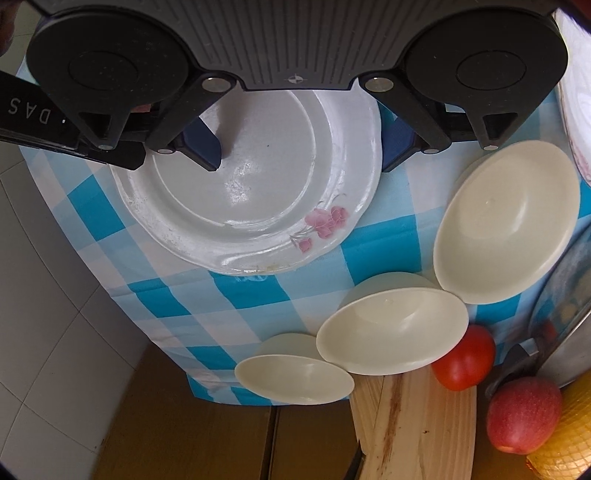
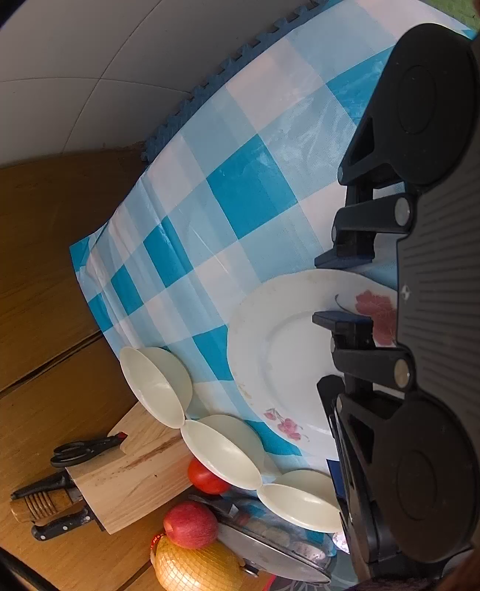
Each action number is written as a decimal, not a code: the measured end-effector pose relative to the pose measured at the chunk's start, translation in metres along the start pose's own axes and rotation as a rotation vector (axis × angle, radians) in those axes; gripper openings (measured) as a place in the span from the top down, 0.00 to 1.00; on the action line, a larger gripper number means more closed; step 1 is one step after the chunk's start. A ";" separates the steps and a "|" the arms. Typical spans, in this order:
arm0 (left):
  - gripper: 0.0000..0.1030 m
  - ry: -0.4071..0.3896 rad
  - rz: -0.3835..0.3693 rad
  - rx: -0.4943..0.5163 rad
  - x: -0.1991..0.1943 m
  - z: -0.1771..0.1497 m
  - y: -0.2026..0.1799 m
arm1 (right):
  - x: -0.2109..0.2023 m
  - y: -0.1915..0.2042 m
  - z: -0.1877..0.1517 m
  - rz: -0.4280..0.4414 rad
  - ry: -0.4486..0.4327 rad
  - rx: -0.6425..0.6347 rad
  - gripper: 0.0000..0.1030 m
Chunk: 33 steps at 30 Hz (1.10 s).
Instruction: Organize plates and bowls
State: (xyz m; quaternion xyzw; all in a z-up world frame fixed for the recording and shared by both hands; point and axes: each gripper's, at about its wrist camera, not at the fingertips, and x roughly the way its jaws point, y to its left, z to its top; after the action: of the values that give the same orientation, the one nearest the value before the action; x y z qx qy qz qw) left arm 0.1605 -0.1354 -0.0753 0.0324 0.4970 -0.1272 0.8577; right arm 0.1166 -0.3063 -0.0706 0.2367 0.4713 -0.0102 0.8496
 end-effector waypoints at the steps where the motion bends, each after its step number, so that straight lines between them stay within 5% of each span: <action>1: 0.11 0.001 -0.001 -0.001 0.000 0.000 0.000 | 0.000 -0.001 0.000 0.001 0.001 0.007 0.78; 12: 0.16 0.009 -0.021 -0.010 -0.012 -0.003 0.000 | -0.014 0.005 -0.005 -0.041 -0.025 -0.045 0.78; 33: 0.16 -0.055 0.034 -0.039 -0.068 -0.037 0.027 | -0.048 0.044 -0.044 0.046 -0.031 -0.135 0.78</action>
State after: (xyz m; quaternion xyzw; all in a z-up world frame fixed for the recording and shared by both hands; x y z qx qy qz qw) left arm 0.1035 -0.0894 -0.0375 0.0206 0.4751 -0.1036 0.8736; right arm 0.0656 -0.2593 -0.0342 0.1896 0.4519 0.0374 0.8709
